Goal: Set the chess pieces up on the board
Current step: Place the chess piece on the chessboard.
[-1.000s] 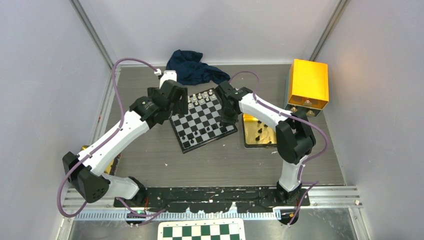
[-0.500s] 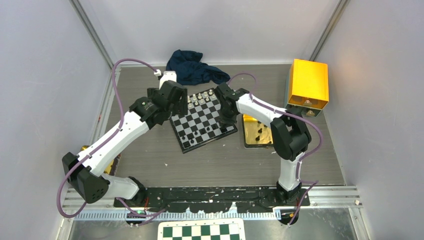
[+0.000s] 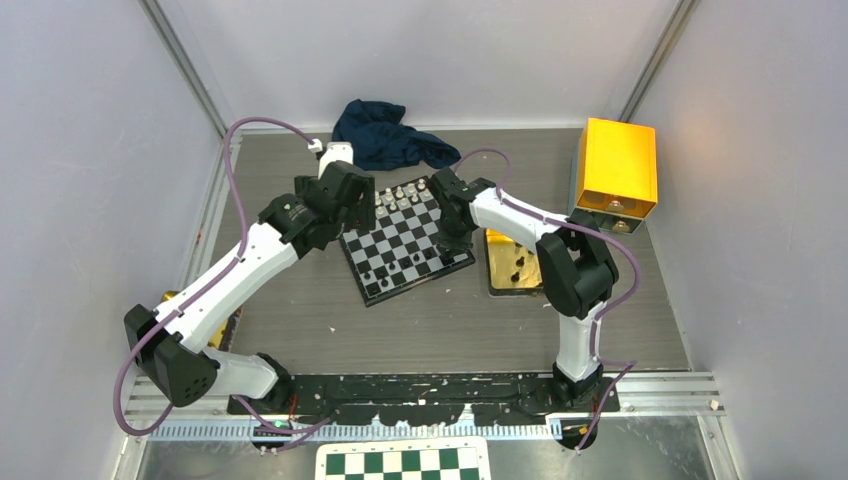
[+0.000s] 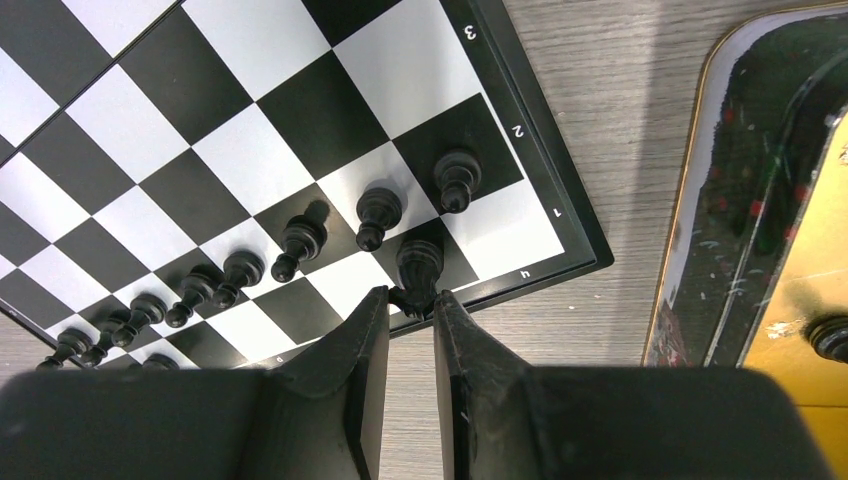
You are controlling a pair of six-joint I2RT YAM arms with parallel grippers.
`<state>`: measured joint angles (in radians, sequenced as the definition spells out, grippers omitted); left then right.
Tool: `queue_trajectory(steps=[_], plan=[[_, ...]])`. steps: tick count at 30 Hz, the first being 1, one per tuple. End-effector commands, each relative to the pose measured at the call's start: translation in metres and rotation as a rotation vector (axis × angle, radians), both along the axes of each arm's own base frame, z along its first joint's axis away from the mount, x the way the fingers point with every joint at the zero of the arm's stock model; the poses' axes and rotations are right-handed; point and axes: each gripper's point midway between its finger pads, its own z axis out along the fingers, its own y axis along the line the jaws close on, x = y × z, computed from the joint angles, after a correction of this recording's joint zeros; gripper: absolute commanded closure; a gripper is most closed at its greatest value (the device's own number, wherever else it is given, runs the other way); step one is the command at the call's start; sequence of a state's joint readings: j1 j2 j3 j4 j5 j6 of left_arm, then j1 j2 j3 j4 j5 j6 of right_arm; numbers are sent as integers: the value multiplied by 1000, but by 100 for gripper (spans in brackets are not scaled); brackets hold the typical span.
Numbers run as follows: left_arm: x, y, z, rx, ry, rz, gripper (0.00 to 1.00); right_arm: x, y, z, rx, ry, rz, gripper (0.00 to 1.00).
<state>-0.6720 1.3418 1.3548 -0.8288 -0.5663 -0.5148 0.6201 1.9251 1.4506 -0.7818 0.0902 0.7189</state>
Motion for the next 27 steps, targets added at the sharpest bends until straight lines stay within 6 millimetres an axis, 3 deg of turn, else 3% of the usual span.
queue_trajectory(steps=[1,5,27], plan=[[2,4,11,-13,-39,10,0,5,8,9,29,-29,-5,93],[2,3,11,-14,-38,9,0,5,8,12,30,-35,-3,84],[2,1,11,-27,-36,7,0,1,6,15,36,-34,7,64]])
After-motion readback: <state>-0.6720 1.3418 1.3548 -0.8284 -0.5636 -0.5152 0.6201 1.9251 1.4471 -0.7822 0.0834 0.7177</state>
